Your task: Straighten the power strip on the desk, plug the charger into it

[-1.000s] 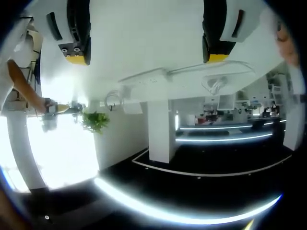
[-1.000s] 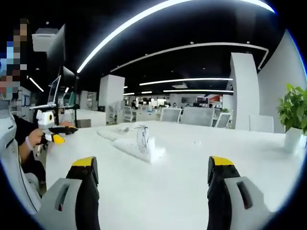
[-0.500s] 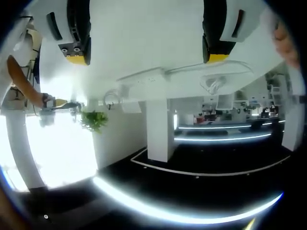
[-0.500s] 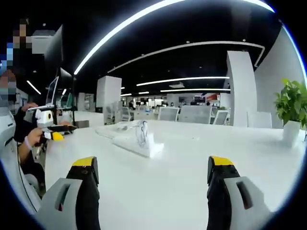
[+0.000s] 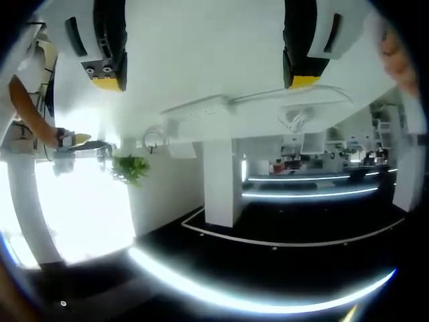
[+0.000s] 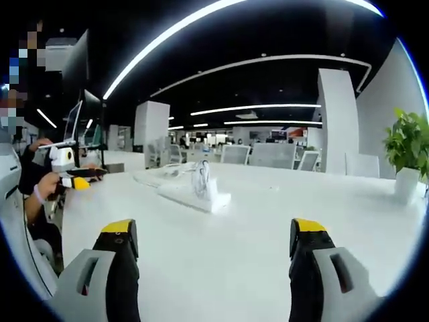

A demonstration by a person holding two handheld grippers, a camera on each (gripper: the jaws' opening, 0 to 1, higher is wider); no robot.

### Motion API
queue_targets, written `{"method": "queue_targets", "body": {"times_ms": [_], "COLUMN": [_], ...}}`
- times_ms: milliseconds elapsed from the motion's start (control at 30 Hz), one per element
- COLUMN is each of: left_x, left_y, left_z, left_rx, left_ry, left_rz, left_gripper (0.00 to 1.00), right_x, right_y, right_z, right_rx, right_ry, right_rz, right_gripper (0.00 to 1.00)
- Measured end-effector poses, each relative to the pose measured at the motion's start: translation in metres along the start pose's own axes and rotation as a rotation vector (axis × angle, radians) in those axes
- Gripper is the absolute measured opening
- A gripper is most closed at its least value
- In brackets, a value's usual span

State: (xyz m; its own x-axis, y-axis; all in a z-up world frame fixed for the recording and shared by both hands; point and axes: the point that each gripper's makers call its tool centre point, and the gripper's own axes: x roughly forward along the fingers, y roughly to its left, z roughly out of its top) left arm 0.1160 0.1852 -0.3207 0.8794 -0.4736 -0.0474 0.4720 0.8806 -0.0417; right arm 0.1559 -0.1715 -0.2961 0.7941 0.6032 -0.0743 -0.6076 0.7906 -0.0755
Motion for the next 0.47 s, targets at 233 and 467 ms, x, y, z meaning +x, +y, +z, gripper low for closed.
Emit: {"method": "queue_targets", "body": {"times_ms": [233,467], "left_x": [0.0013,0.0016], "left_y": [-0.0006,-0.0001], "left_z": [-0.0006,-0.0009], "left_rx": [-0.003,-0.003], "left_ry": [0.001,0.001], "left_rz": [-0.001,0.002], "left_gripper": [0.99,0.99], "right_x": [0.0002,0.0000], "right_y": [0.0021,0.0006], "right_z": [-0.0018,-0.0025], "right_rx": [-0.003,-0.003], "right_ry": [0.007,0.009], "right_rz": [0.007,0.005], "right_gripper": [0.93,0.93]}}
